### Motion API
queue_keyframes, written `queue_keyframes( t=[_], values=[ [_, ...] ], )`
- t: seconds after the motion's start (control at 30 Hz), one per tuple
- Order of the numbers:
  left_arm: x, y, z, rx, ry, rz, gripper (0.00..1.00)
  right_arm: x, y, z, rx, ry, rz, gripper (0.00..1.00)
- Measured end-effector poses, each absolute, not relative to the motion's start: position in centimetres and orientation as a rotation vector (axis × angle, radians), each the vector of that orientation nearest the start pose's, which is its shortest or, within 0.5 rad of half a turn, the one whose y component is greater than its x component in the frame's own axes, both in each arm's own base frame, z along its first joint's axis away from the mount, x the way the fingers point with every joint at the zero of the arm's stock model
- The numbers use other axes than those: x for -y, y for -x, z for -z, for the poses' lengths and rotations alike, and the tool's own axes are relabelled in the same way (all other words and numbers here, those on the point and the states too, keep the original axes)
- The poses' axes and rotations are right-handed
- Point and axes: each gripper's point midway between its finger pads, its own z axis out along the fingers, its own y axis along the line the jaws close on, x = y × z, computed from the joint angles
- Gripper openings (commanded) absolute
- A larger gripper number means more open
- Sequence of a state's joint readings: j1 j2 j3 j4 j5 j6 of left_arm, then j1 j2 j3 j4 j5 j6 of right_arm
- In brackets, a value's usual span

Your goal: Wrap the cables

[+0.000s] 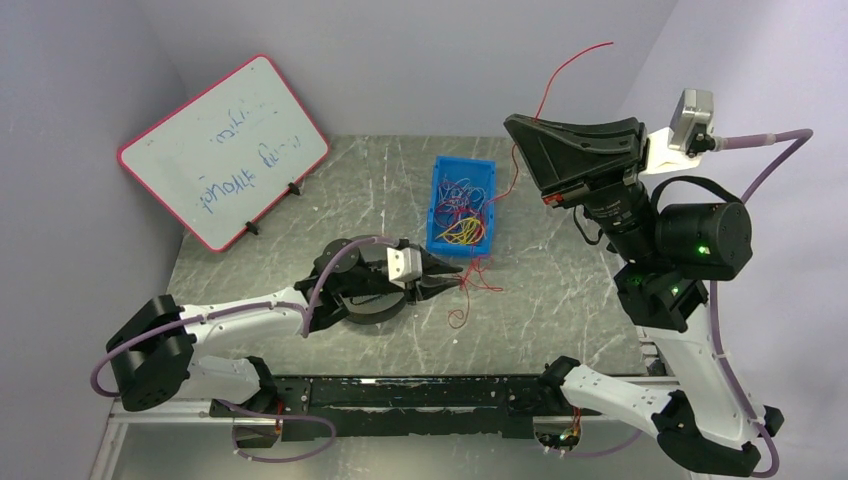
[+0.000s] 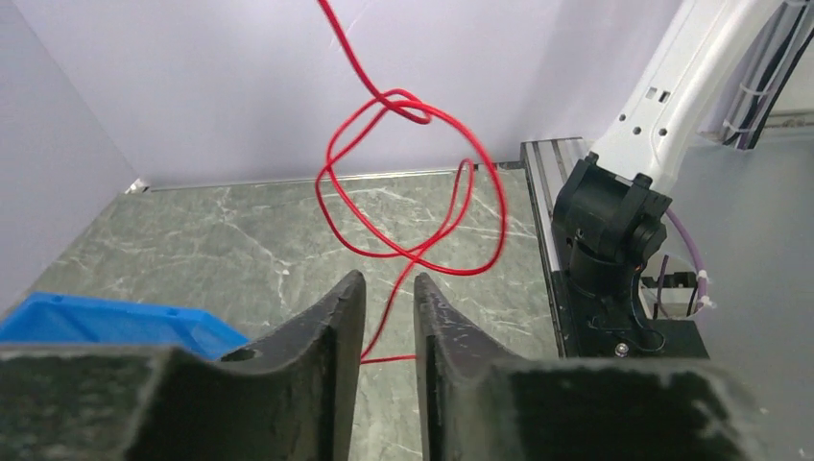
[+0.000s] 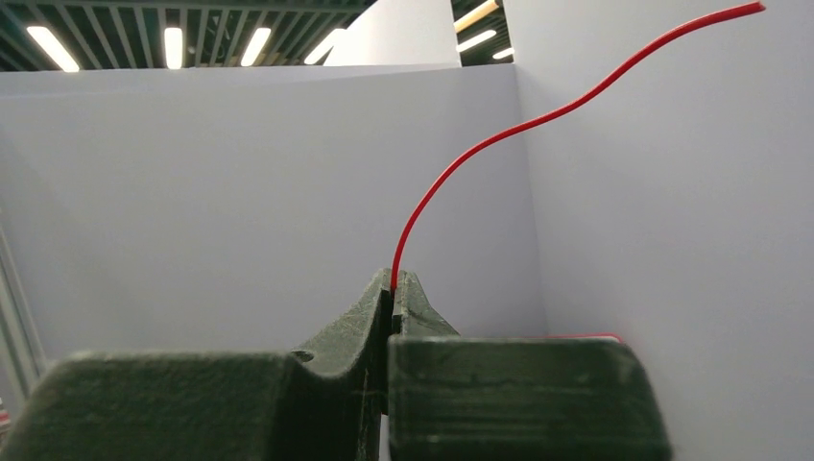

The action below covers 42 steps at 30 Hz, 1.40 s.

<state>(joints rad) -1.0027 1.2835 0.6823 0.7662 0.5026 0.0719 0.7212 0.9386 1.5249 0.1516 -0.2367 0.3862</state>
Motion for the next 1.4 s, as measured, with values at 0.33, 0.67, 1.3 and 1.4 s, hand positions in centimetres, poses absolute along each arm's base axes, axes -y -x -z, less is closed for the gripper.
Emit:
queue_keyframes(
  t=[0.33, 0.67, 1.3, 1.4],
  values=[
    [39.5, -14.7, -27.0, -1.017, -1.164, 1.128, 0.07, -19.2, -13.3, -66.0, -0.787, 0.372, -1.139, 0.00],
    [38.7, -14.5, -25.3, -1.071, -1.157, 1.131, 0.07, -19.1, -13.4, -67.1, -0.772, 0.359, -1.141, 0.00],
    [34.5, -13.7, -16.5, -1.421, -0.927, 1.202, 0.07, -16.3, -13.4, -69.6, -0.703, 0.281, -1.011, 0.00],
    [34.3, -13.6, -16.2, -1.442, -0.900, 1.216, 0.07, -16.1, -13.7, -69.6, -0.704, 0.269, -0.991, 0.00]
  ],
)
